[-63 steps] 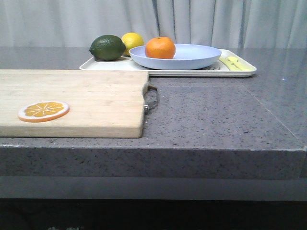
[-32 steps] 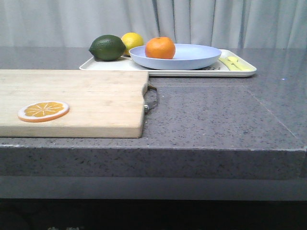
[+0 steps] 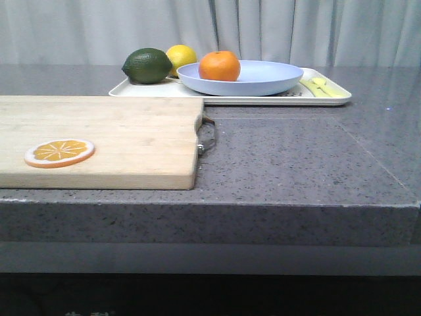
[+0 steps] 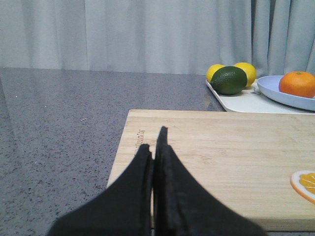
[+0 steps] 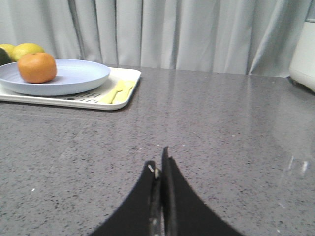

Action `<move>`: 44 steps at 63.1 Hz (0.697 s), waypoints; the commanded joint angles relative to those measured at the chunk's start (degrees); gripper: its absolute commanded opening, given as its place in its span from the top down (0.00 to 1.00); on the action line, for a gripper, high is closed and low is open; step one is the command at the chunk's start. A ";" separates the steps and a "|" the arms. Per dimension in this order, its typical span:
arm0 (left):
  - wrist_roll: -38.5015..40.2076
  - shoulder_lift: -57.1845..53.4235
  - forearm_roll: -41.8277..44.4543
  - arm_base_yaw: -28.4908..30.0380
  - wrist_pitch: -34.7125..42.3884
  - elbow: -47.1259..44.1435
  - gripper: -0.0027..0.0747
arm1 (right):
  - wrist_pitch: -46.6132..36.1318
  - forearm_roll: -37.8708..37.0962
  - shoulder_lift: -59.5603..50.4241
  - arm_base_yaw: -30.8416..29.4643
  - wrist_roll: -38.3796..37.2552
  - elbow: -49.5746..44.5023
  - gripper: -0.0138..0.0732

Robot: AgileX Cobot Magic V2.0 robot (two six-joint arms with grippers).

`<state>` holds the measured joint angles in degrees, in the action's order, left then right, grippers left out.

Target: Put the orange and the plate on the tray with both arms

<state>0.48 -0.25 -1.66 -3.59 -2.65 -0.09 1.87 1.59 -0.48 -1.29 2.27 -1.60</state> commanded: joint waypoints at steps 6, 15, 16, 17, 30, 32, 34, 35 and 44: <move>0.03 -1.10 -0.52 0.03 4.73 -0.30 0.99 | -5.34 -0.56 -1.29 -1.07 0.33 0.28 0.92; 0.03 -1.10 -0.52 0.03 4.73 -0.30 0.99 | -5.34 -0.56 -1.35 0.03 0.33 0.28 0.92; 0.03 -1.10 -0.52 0.03 4.73 -0.30 0.99 | -5.34 -0.56 -1.35 0.18 0.33 0.28 0.92; 0.03 -1.10 -0.52 0.03 4.73 -0.30 0.99 | -5.34 -0.56 -1.35 0.28 0.33 0.28 0.92; 0.03 -1.10 -0.52 0.03 4.73 -0.30 0.99 | -5.15 -0.56 -1.35 0.27 0.33 0.28 0.92; 0.03 -1.10 -0.52 0.03 4.73 -0.30 0.99 | -5.15 -0.56 -1.35 0.27 0.33 0.28 0.92; 0.03 -1.10 -0.52 0.03 4.73 -0.30 0.99 | -5.15 -0.56 -1.35 0.27 0.33 0.28 0.92; 0.03 -1.10 -0.52 0.03 4.73 -0.30 0.99 | -5.15 -0.56 -1.35 0.27 0.33 0.28 0.92; 0.03 -1.10 -0.52 0.03 4.73 -0.30 0.99 | -5.15 -0.56 -1.35 0.27 0.33 0.28 0.92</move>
